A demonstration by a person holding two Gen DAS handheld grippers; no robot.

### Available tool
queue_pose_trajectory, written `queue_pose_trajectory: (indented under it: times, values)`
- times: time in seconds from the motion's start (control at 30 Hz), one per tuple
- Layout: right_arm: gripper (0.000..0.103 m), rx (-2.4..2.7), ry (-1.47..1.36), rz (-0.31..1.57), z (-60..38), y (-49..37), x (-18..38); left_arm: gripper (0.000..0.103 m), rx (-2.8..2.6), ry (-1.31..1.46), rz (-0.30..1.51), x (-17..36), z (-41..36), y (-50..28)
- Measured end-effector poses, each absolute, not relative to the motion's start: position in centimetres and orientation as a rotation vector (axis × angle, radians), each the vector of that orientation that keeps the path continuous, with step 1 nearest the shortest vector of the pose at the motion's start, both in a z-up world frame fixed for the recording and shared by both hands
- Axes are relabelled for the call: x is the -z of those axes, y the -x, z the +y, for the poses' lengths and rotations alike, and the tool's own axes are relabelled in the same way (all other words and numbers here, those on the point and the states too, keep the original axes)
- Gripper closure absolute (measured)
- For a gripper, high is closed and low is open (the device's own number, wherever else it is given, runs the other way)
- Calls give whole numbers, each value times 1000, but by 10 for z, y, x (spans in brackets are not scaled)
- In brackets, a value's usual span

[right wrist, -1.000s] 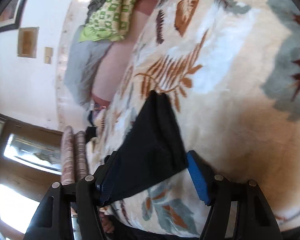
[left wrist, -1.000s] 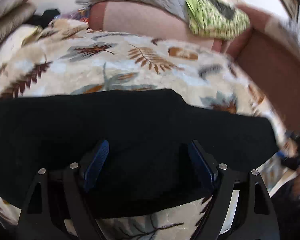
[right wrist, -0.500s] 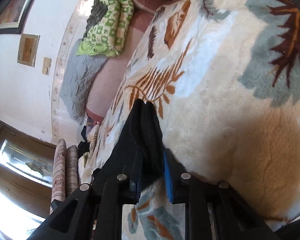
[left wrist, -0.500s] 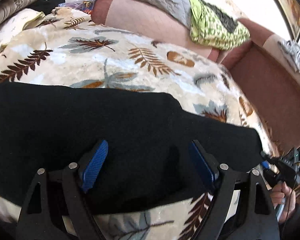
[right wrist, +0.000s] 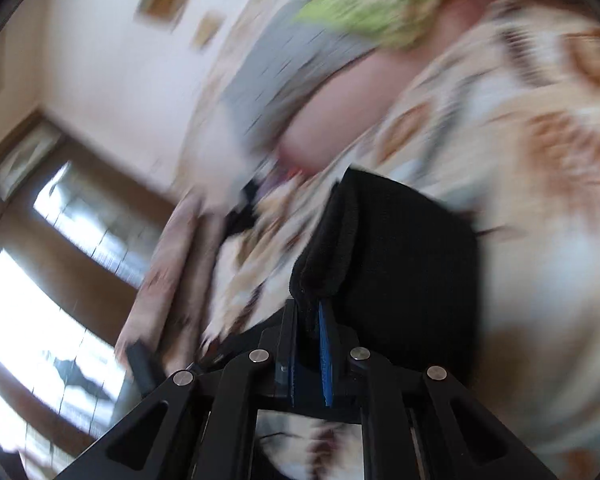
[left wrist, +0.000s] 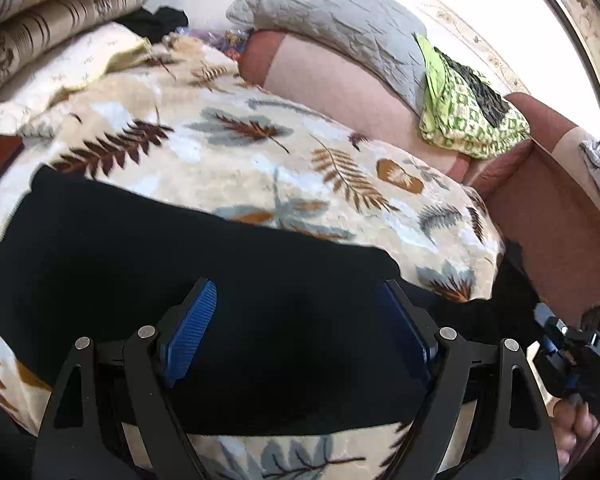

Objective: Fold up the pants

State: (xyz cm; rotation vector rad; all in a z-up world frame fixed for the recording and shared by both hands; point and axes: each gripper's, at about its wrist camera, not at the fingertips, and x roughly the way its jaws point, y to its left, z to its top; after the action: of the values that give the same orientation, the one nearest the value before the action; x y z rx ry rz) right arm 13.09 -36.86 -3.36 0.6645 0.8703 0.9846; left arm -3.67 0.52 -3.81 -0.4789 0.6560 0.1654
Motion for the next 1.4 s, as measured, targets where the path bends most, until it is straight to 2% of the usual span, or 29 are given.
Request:
queue_pose_trajectory:
  times: [0.13,0.3,0.43,0.47,0.5,0.57,0.67,0.83,0.97,1.03,1.07,1.2,1.3,1.4]
  values:
    - [94,-1093,-509,913,-284,-116,34,20,-261,478,579,31,20,49]
    - [94,-1125,-401,987,-245,-100,50,20,-319,500,515,25,37,63]
    - [94,-1052,-284,1014,-233,-94,76,20,-306,521,553,31,41,60]
    - [90,-1066,-276,997,-233,-93,78,20,-300,517,550,30,38,60]
    - [87,-1090,-276,982,-234,-90,78,20,-290,506,546,28,35,61]
    - [69,-1166,-313,1012,-242,-88,77,20,-258,481,543,26,28,60]
    - [69,-1243,-396,1060,-263,-87,71,20,-182,453,544,22,14,57]
    - [68,-1050,-236,932,-332,-85,63,20,181,436,556,5,-35,32]
    - [68,-891,-215,922,-365,-98,70,21,232,370,741,28,-68,-7]
    - [68,-895,-190,877,-370,-96,65,32,201,335,849,52,-74,-11]
    - [68,-913,-175,857,-369,-94,61,41,169,294,872,62,-76,-9]
    - [68,-950,-52,794,-343,-93,56,41,132,254,848,57,-78,-1]
    - [68,-894,-17,807,-333,-101,61,58,111,301,841,58,-62,2]
    - [68,-885,-56,798,-336,-107,62,58,74,320,815,51,-58,6]
